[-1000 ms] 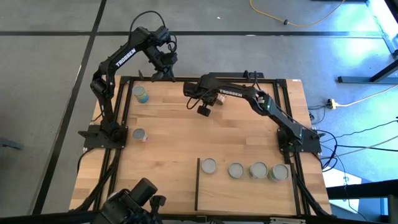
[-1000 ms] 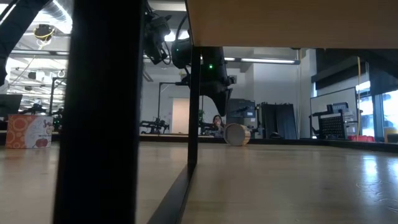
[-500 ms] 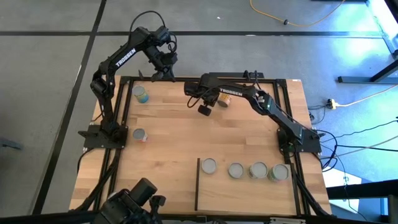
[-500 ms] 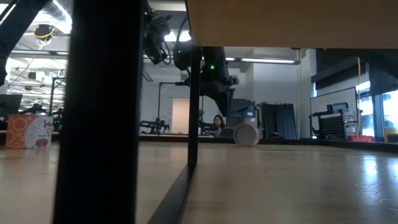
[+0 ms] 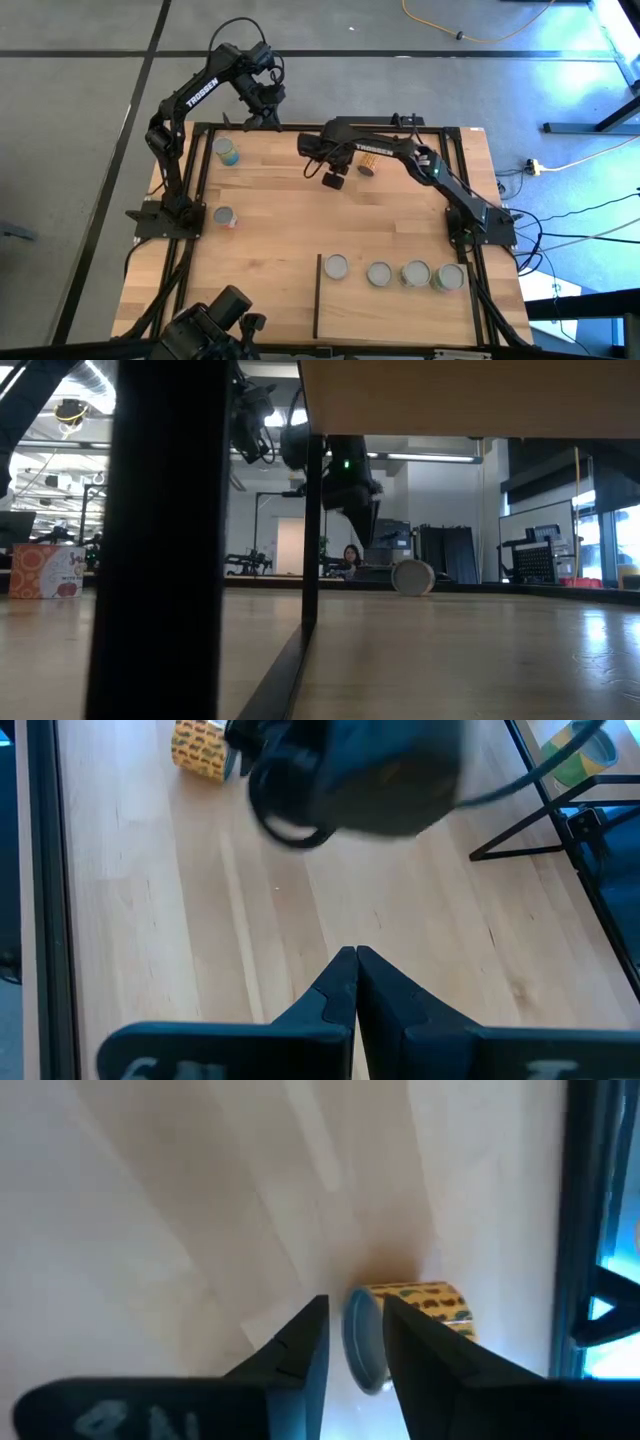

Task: Pick and place cans onto a shelf
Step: Put the yellow canned black beans on the shelf

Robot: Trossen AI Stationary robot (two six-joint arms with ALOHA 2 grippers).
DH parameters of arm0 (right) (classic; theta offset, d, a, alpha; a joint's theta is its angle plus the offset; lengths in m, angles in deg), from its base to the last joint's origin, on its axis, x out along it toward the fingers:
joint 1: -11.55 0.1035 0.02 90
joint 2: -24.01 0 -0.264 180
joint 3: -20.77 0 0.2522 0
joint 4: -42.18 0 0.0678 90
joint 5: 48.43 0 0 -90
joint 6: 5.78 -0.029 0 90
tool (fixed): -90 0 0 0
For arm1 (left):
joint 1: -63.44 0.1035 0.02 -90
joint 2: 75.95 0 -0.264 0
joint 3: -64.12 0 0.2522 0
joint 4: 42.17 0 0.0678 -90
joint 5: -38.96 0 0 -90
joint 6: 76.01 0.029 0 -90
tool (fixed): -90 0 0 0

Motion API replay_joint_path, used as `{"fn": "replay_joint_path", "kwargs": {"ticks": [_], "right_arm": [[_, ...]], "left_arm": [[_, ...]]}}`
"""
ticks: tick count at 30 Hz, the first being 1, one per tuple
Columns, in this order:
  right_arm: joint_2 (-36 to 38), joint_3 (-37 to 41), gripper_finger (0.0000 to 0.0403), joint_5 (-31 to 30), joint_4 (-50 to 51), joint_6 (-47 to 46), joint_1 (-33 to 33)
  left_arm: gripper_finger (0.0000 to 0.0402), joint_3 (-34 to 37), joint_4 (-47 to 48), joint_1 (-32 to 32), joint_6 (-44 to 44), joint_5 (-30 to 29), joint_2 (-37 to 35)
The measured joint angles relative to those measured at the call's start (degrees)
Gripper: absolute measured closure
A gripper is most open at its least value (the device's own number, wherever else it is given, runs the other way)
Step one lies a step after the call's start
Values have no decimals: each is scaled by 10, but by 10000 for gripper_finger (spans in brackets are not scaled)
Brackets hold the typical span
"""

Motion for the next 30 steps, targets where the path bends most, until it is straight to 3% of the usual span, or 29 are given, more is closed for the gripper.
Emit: {"fn": "replay_joint_path", "kwargs": {"ticks": [8,12,18,22,30], "right_arm": [[119,27,303,-24,-1,-52,-9],[190,140,303,-46,-1,-96,-14],[277,325,303,-30,-20,-179,-6],[299,392,303,-28,-91,-223,8],[299,467,303,-39,-193,-225,24]], "left_arm": [[401,0,0,0,0,-2,0],[401,0,0,0,0,-3,0],[401,0,0,0,0,-3,0],[401,0,0,0,0,-3,0],[401,0,0,0,0,-3,0]]}}
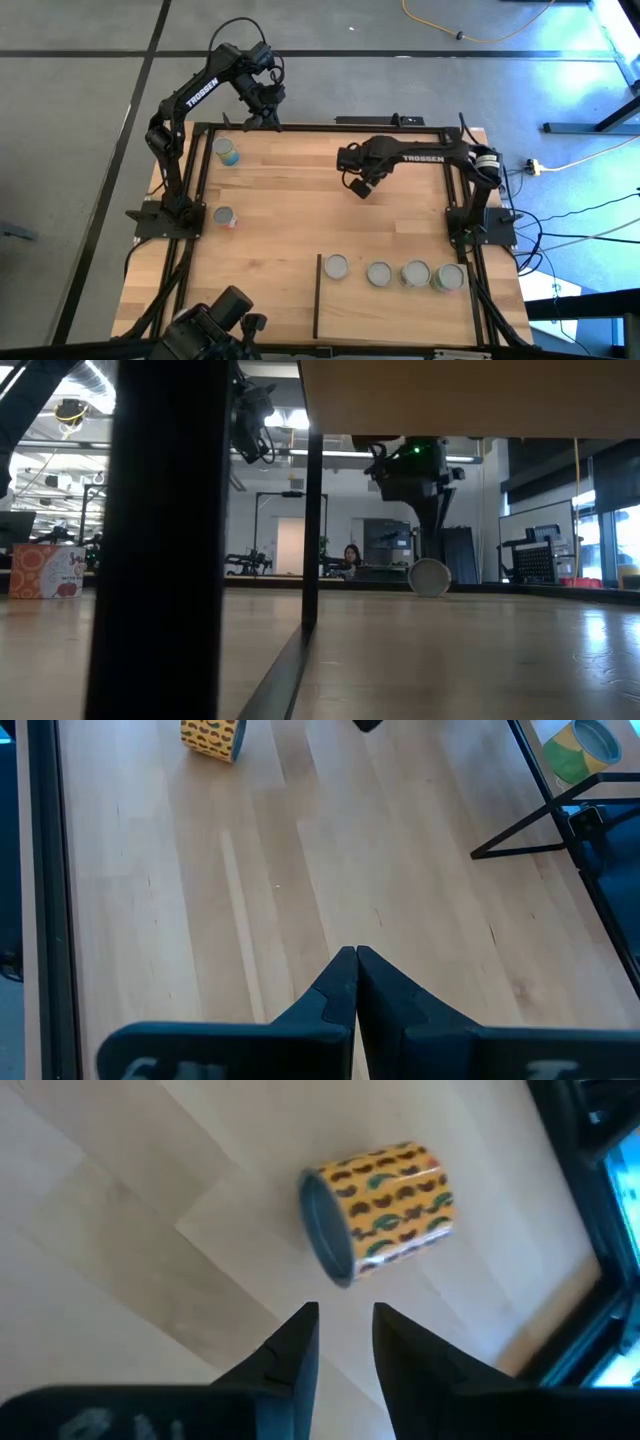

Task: Pick and place cans onto a shelf
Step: Put the yellow canned black beans on the shelf

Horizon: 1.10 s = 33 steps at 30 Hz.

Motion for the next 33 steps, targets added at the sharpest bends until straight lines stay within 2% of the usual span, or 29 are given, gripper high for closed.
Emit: {"fn": "replay_joint_path", "kwargs": {"ticks": [6,14,27,33], "right_arm": [[0,55,303,-4,-67,-11,1],[-1,67,303,-49,-74,-10,3],[-1,69,303,-65,-161,36,0],[0,113,303,-80,-215,79,-1]], "left_arm": [[401,0,0,0,0,0,0],[401,0,0,0,-4,0,0],[401,0,0,0,-6,0,0],[401,0,0,0,-6,0,0]]}}
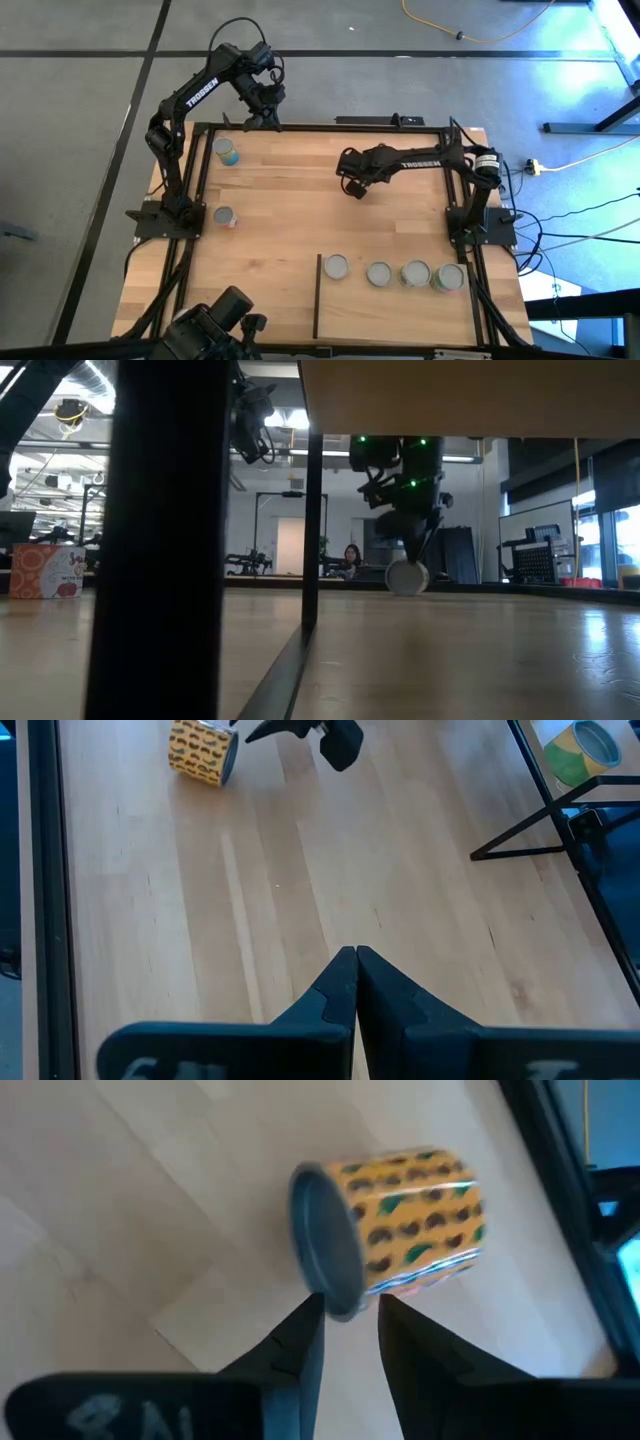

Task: Pick and place cans onto a shelf
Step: Put the yellow canned black beans on the shelf

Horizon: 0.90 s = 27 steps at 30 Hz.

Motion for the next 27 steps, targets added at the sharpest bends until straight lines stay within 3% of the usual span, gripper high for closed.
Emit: {"fn": "replay_joint_path", "kwargs": {"ticks": [16,27], "right_arm": [[0,40,308,-12,-67,-1,-18],[0,40,396,-20,-86,-1,-20]], "left_arm": [[401,0,0,0,0,0,0],[401,0,0,0,0,1,0]]}}
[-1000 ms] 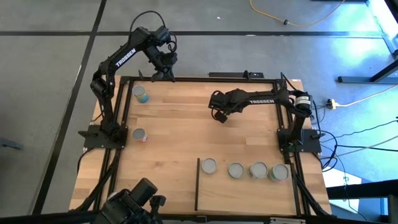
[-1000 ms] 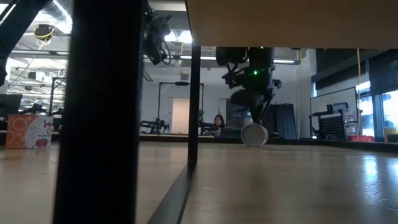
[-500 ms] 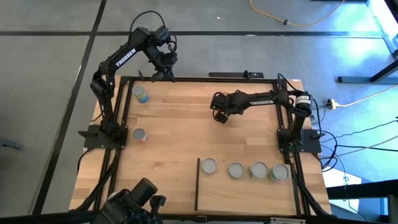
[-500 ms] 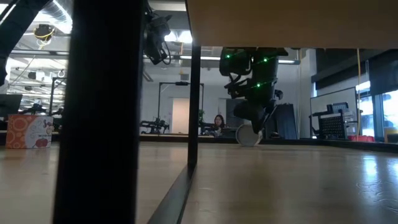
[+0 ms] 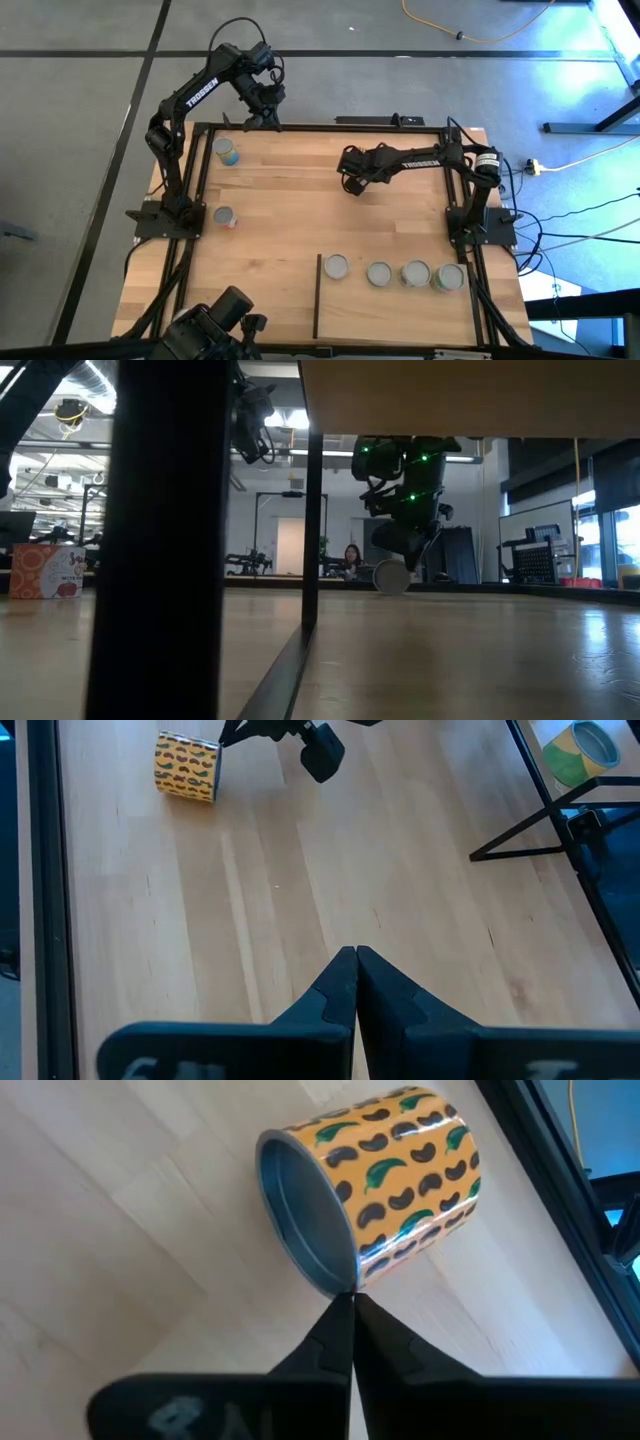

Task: Pick and place cans onto a shelf
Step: Put the yellow canned black beans on the shelf, then put the yellow canned black beans on the shelf aligned with the other pink canned chicken soup

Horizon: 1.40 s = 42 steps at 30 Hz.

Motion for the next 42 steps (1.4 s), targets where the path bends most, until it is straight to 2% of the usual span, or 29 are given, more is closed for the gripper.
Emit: {"fn": "replay_joint_path", "kwargs": {"ticks": [12,22,32,37,42], "right_arm": [[0,-2,401,0,17,16,0],[0,-72,401,2,77,59,4],[0,-92,337,66,74,91,9],[0,-92,305,8,65,103,15],[-5,-92,297,-1,41,135,14]], "left_arm": [[401,0,0,0,0,1,0],[401,0,0,0,0,1,0],[401,0,0,0,2,1,0],[401,0,0,0,2,1,0],[401,0,0,-1,2,1,0]]}}
